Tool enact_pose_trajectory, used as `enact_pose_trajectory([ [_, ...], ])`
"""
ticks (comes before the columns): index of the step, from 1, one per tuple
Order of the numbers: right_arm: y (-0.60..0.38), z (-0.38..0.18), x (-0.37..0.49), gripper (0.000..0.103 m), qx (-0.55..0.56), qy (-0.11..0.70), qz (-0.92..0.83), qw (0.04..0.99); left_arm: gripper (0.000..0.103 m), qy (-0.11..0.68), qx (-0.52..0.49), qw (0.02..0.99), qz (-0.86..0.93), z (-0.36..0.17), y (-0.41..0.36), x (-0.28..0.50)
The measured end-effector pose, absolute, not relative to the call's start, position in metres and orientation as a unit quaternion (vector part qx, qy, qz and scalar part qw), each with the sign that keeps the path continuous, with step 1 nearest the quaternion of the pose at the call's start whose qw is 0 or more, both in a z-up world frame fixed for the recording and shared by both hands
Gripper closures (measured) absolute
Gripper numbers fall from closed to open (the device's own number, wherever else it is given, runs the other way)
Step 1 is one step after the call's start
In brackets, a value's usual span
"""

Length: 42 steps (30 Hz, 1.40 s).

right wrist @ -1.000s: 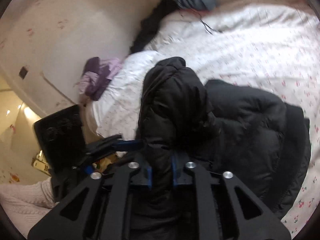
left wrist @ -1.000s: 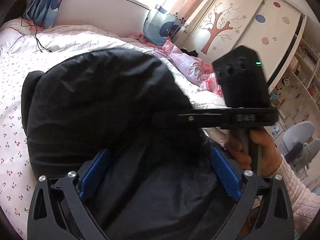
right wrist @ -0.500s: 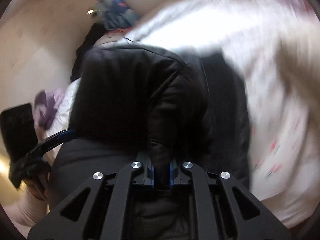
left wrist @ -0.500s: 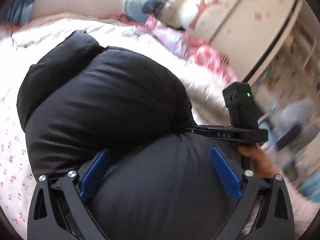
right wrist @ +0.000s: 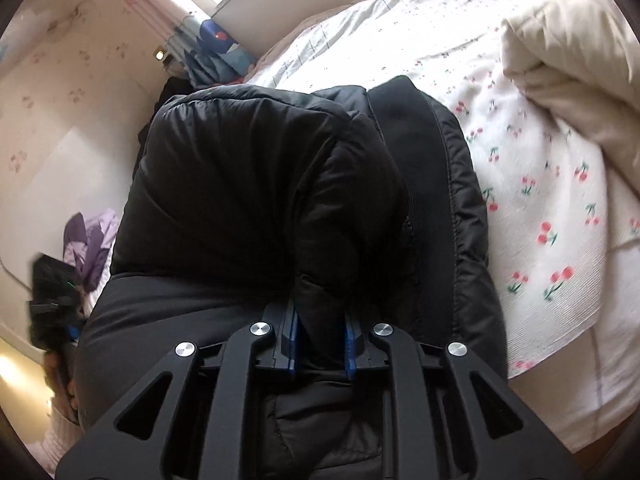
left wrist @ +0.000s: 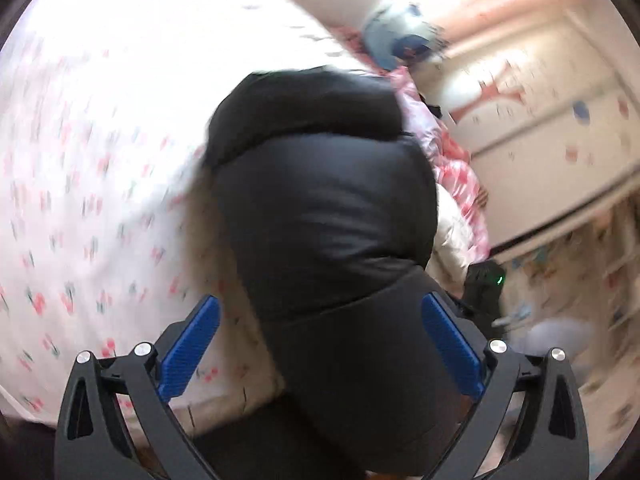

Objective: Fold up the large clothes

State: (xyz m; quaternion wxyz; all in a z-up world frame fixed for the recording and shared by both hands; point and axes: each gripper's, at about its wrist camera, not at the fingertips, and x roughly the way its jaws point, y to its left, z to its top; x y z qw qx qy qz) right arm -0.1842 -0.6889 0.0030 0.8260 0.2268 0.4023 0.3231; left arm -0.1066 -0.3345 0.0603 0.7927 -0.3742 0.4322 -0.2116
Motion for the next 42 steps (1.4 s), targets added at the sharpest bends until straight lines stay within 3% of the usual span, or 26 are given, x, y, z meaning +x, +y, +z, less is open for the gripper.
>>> enact_pose_trajectory([
  [9, -0.692, -0.017, -0.184, 0.087, 0.276, 0.399, 0.324, 0.812, 0.006, 0.469, -0.431, 0.720, -0.274, 0.010, -0.378, -0.035],
  [12, -0.673, -0.019, -0.188, 0.084, 0.292, 0.384, 0.353, 0.802, 0.008, 0.441, -0.358, 0.771, -0.287, 0.045, -0.390, -0.027],
  [15, -0.632, -0.005, -0.193, 0.085, 0.284, 0.366, 0.396, 0.793, 0.018, 0.386, -0.286, 0.825, -0.299, 0.095, -0.381, -0.029],
  [18, -0.569, 0.019, -0.188, 0.085, 0.262, 0.361, 0.438, 0.780, 0.019, 0.346, -0.233, 0.862, -0.288, 0.132, -0.341, -0.043],
  [21, -0.488, 0.042, -0.184, 0.086, 0.204, 0.369, 0.476, 0.772, 0.019, 0.332, -0.211, 0.888, -0.237, 0.136, -0.276, -0.072],
  [27, -0.339, 0.036, -0.193, 0.086, 0.098, 0.431, 0.533, 0.722, 0.019, 0.403, -0.405, 0.819, -0.047, 0.030, -0.098, -0.179],
  [30, -0.320, 0.044, -0.207, 0.086, 0.051, 0.423, 0.531, 0.732, 0.019, 0.343, -0.383, 0.857, 0.040, 0.055, -0.075, -0.226],
  [34, -0.330, 0.041, -0.205, 0.086, 0.050, 0.431, 0.524, 0.733, 0.018, 0.263, -0.340, 0.903, 0.007, 0.121, -0.107, -0.221],
  [36, -0.343, 0.036, -0.204, 0.086, 0.064, 0.437, 0.519, 0.731, 0.017, 0.264, -0.304, 0.914, -0.051, 0.140, -0.140, -0.201],
  [38, -0.352, 0.033, -0.203, 0.086, 0.070, 0.442, 0.511, 0.734, 0.013, 0.305, -0.252, 0.913, -0.101, 0.140, -0.197, -0.163],
  [42, -0.370, 0.042, -0.191, 0.081, 0.058, 0.463, 0.499, 0.730, 0.013, 0.412, -0.152, 0.894, -0.092, 0.081, -0.258, -0.100],
])
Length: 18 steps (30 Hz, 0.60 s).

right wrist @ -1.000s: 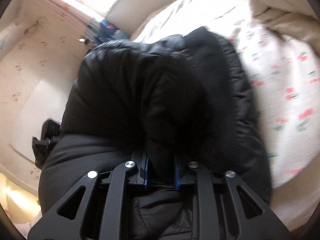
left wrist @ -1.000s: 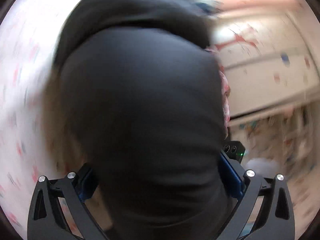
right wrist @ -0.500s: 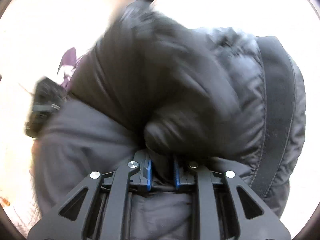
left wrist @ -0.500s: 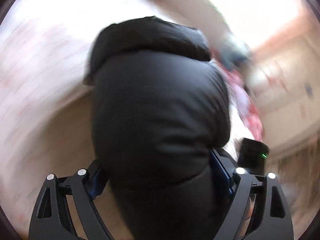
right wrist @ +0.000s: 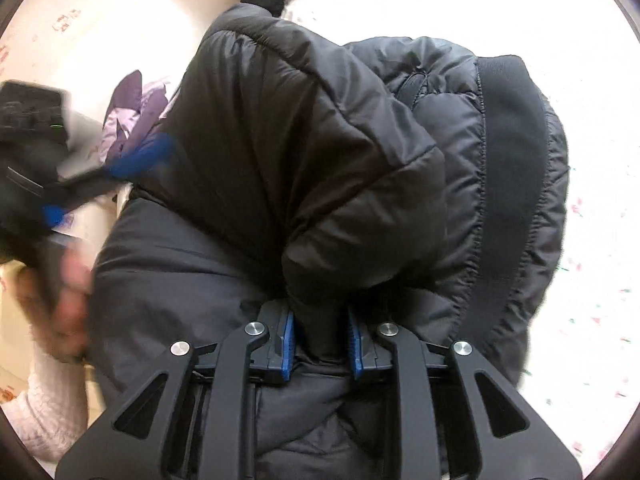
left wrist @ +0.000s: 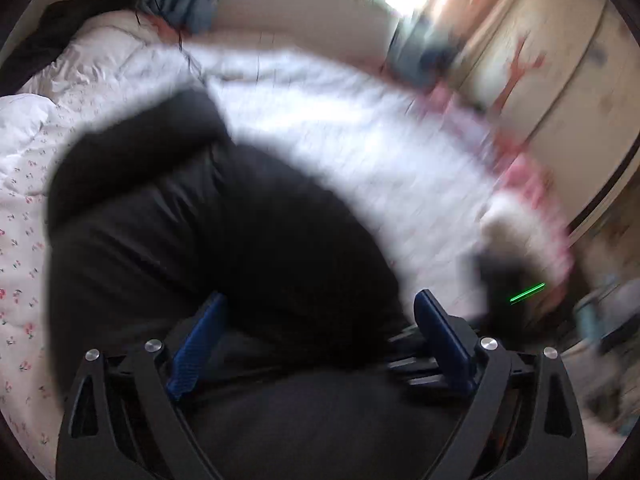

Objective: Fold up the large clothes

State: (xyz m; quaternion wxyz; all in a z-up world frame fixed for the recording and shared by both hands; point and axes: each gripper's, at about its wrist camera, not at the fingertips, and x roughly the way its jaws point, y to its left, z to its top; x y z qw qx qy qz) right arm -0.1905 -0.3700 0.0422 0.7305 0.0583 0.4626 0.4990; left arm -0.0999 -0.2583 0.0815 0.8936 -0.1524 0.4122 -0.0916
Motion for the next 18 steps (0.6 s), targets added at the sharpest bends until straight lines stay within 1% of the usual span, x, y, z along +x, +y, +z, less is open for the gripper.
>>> enact_pose_trajectory([
  [1, -0.376, 0.051, -0.185, 0.081, 0.059, 0.456, 0.498, 0.735, 0.013, 0.416, -0.123, 0.898, -0.079, 0.074, -0.268, -0.094],
  [2, -0.388, 0.065, -0.181, 0.076, 0.070, 0.432, 0.502, 0.746, 0.012, 0.412, -0.103, 0.902, -0.074, 0.073, -0.271, -0.096],
  [3, -0.395, 0.075, -0.178, 0.060, 0.076, 0.409, 0.501, 0.758, 0.010, 0.406, -0.097, 0.906, -0.076, 0.072, -0.271, -0.098],
  [5, -0.402, 0.092, -0.167, 0.042, 0.081, 0.367, 0.485, 0.790, 0.009, 0.396, -0.109, 0.908, -0.085, 0.072, -0.267, -0.097],
  [6, -0.400, 0.098, -0.156, 0.040, 0.084, 0.354, 0.472, 0.803, 0.009, 0.395, -0.111, 0.908, -0.085, 0.073, -0.273, -0.090],
  [7, -0.393, 0.098, -0.145, 0.039, 0.074, 0.354, 0.455, 0.814, 0.009, 0.393, -0.114, 0.908, -0.086, 0.073, -0.271, -0.087],
  [8, -0.379, 0.089, -0.129, 0.035, 0.050, 0.366, 0.426, 0.826, 0.008, 0.390, -0.118, 0.909, -0.088, 0.073, -0.265, -0.089],
  [11, -0.350, 0.026, -0.111, 0.026, 0.051, 0.436, 0.416, 0.796, 0.008, 0.391, -0.135, 0.905, -0.093, 0.072, -0.257, -0.092],
  [13, -0.351, 0.011, -0.111, 0.026, 0.035, 0.438, 0.407, 0.801, 0.008, 0.398, -0.144, 0.900, -0.101, 0.068, -0.257, -0.090],
  [14, -0.350, 0.012, -0.114, 0.027, 0.027, 0.443, 0.403, 0.800, 0.008, 0.399, -0.140, 0.900, -0.101, 0.067, -0.261, -0.099],
  [15, -0.348, 0.017, -0.117, 0.030, 0.021, 0.452, 0.404, 0.795, 0.008, 0.400, -0.132, 0.901, -0.102, 0.065, -0.262, -0.099],
  [16, -0.352, 0.022, -0.116, 0.032, 0.022, 0.452, 0.408, 0.793, 0.007, 0.400, -0.128, 0.902, -0.101, 0.065, -0.265, -0.098],
  [17, -0.361, 0.030, -0.117, 0.032, 0.029, 0.445, 0.415, 0.793, 0.007, 0.398, -0.127, 0.903, -0.100, 0.065, -0.265, -0.099],
  [18, -0.370, 0.045, -0.114, 0.032, 0.046, 0.421, 0.427, 0.799, 0.007, 0.396, -0.127, 0.904, -0.100, 0.065, -0.265, -0.107],
])
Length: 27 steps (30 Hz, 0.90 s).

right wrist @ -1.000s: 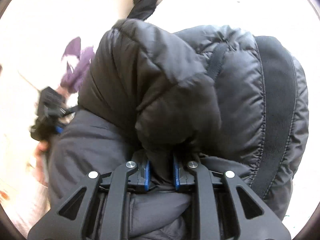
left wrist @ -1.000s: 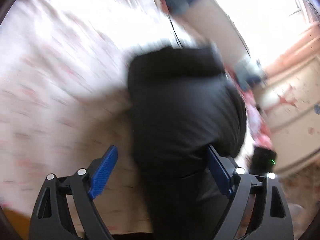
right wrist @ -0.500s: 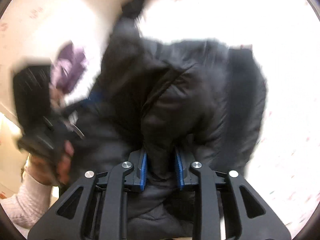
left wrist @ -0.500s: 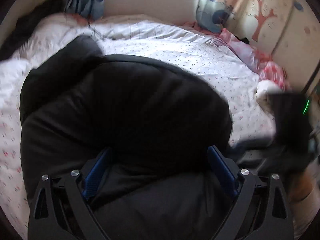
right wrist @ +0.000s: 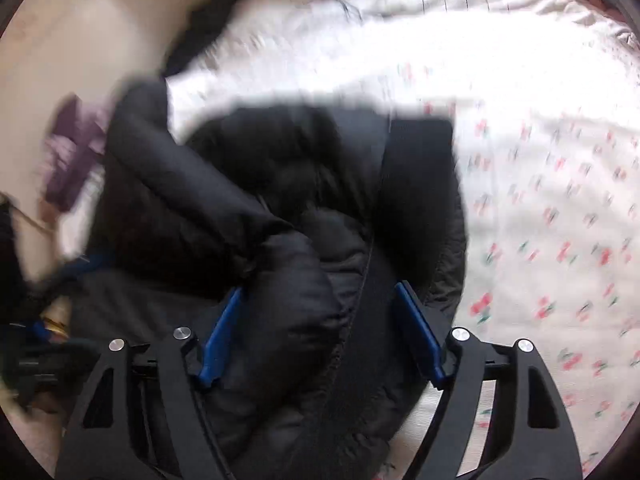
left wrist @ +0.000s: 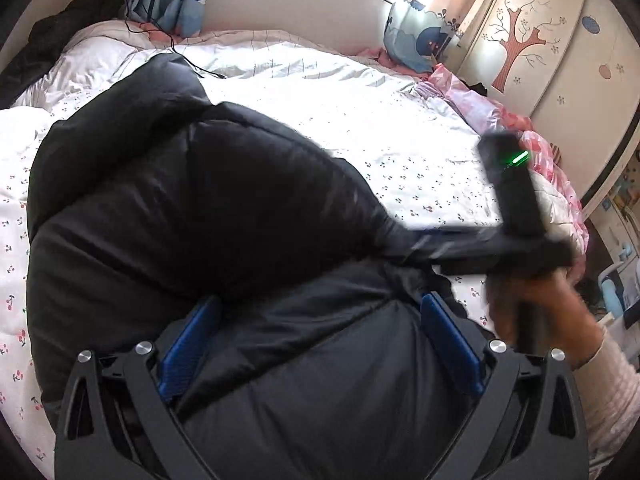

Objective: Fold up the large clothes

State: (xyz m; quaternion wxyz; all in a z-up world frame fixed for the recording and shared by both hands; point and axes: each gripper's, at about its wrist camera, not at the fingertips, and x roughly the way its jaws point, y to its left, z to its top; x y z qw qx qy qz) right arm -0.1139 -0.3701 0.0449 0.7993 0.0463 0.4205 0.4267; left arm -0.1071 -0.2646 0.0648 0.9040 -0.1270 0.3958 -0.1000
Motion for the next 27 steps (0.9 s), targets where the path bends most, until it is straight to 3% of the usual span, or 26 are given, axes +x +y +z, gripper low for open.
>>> enact_pose_trajectory([
  [2, -0.382, 0.069, -0.101, 0.031, 0.070, 0.374, 0.418, 0.825, 0.007, 0.390, -0.134, 0.905, -0.104, 0.064, -0.260, -0.110],
  [5, -0.379, 0.068, -0.066, 0.031, 0.104, 0.379, 0.401, 0.828, 0.007, 0.385, -0.138, 0.906, -0.105, 0.064, -0.255, -0.115],
  [7, -0.362, 0.038, -0.041, 0.031, 0.082, 0.430, 0.371, 0.819, 0.007, 0.385, -0.139, 0.906, -0.105, 0.064, -0.256, -0.115],
  [8, -0.346, 0.012, -0.032, 0.023, 0.056, 0.473, 0.361, 0.802, 0.007, 0.384, -0.141, 0.906, -0.106, 0.064, -0.256, -0.116],
  [9, -0.337, -0.014, -0.027, 0.022, 0.064, 0.496, 0.372, 0.782, 0.007, 0.385, -0.143, 0.906, -0.107, 0.063, -0.256, -0.117],
  [12, -0.349, 0.001, -0.027, 0.027, 0.081, 0.499, 0.366, 0.781, 0.007, 0.389, -0.143, 0.904, -0.108, 0.061, -0.253, -0.121],
  [16, -0.402, 0.068, -0.078, 0.026, 0.150, 0.379, 0.404, 0.819, 0.007, 0.387, -0.144, 0.904, -0.110, 0.062, -0.252, -0.123],
  [19, -0.415, 0.091, -0.132, 0.018, 0.148, 0.328, 0.451, 0.817, 0.007, 0.383, -0.144, 0.906, -0.105, 0.063, -0.254, -0.126],
  [22, -0.373, 0.045, -0.148, 0.018, 0.015, 0.421, 0.398, 0.815, 0.007, 0.382, -0.157, 0.905, -0.101, 0.069, -0.251, -0.132],
  [23, -0.357, 0.020, -0.150, 0.012, -0.014, 0.452, 0.400, 0.797, 0.007, 0.381, -0.166, 0.904, -0.103, 0.073, -0.248, -0.137],
  [27, -0.393, 0.011, -0.143, 0.013, 0.093, 0.477, 0.412, 0.770, 0.007, 0.366, -0.223, 0.899, -0.095, 0.093, -0.204, -0.174],
])
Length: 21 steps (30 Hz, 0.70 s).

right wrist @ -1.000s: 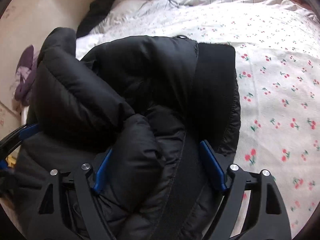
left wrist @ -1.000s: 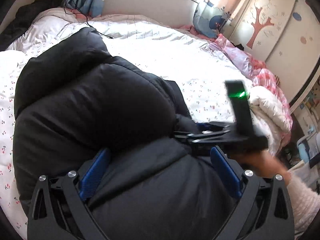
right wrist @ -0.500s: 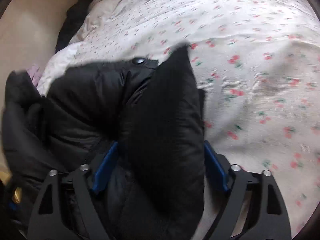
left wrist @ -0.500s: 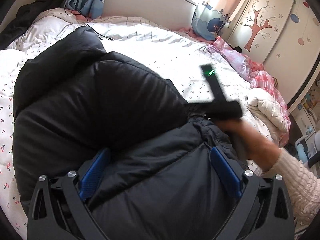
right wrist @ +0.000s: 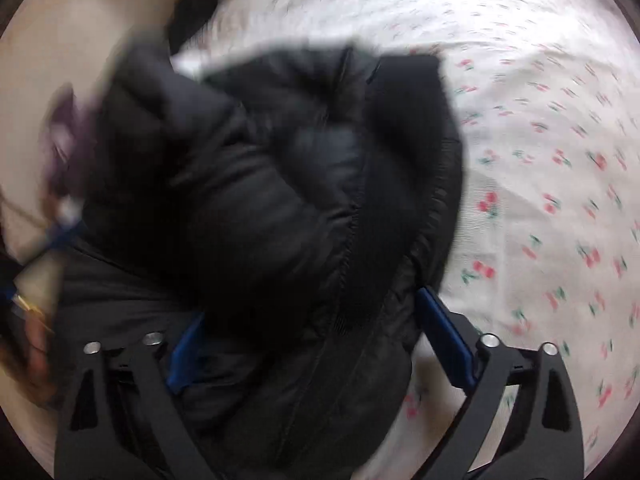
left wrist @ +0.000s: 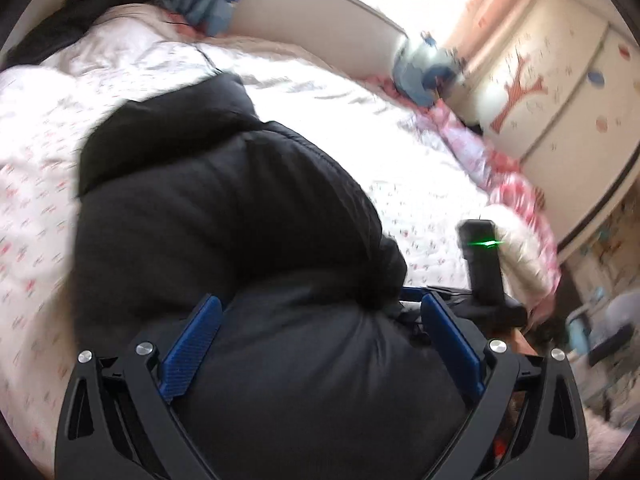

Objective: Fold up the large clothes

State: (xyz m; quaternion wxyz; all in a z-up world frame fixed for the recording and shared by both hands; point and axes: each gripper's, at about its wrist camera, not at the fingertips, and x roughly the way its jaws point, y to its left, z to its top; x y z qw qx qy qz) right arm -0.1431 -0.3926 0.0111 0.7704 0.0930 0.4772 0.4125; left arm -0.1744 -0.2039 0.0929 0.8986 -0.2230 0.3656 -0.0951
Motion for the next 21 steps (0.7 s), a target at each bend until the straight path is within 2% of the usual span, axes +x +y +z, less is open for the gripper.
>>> enact_pose_trajectory([
  [4, -0.439, 0.023, -0.156, 0.013, 0.174, 0.461, 0.421, 0.762, 0.007, 0.364, -0.280, 0.887, -0.046, 0.083, -0.133, -0.205],
  [7, -0.441, 0.009, -0.158, 0.013, 0.187, 0.494, 0.430, 0.732, 0.007, 0.394, -0.361, 0.845, -0.010, 0.049, -0.092, -0.209],
  [11, -0.422, -0.012, -0.163, 0.011, 0.230, 0.534, 0.468, 0.665, 0.007, 0.397, -0.413, 0.818, -0.052, 0.022, -0.090, -0.197],
  [16, -0.379, -0.013, -0.170, 0.008, 0.281, 0.505, 0.527, 0.623, 0.007, 0.396, -0.313, 0.862, -0.056, 0.059, -0.109, -0.158],
  [21, -0.389, -0.016, -0.179, 0.008, 0.223, 0.531, 0.506, 0.642, 0.007, 0.437, -0.234, 0.866, -0.068, 0.063, -0.112, -0.158],
])
